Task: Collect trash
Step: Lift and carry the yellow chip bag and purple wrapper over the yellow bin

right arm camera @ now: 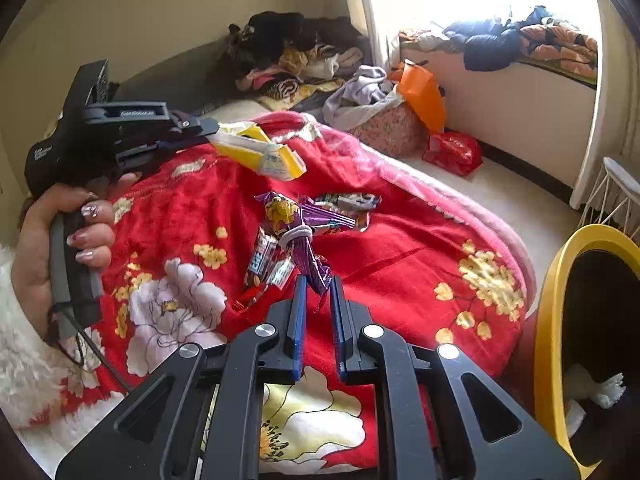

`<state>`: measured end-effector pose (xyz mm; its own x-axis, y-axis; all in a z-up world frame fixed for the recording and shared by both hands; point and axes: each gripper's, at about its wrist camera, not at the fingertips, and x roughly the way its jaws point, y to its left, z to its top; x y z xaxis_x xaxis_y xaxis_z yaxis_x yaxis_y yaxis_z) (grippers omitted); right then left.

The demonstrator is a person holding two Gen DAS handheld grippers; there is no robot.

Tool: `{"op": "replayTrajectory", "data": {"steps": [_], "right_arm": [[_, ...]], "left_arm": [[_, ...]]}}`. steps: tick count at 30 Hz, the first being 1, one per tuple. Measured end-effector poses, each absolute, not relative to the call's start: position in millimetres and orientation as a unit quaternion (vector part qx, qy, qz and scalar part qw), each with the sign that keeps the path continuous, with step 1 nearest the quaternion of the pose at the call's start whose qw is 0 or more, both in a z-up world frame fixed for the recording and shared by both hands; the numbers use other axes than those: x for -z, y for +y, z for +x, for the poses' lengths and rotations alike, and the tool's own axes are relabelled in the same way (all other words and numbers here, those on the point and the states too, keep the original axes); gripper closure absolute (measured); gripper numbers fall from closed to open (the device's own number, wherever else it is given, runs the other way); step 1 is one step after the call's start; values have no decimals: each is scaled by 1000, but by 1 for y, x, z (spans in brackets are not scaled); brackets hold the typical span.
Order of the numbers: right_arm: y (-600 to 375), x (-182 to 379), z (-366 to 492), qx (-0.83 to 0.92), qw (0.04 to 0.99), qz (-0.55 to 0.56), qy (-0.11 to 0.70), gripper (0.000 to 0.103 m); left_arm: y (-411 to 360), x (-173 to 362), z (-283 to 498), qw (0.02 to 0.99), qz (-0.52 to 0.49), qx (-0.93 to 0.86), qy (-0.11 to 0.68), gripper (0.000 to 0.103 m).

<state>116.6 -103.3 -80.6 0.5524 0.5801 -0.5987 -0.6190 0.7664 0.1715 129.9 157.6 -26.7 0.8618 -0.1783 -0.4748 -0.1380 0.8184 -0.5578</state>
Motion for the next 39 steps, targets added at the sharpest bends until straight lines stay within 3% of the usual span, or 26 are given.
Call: {"op": "replayTrajectory", "data": {"steps": [39], "right_arm": [[-233,34,116,-215,937,74,265,92]], "left_arm": [[12,-21,115,933,-189,158,264,100]]}}
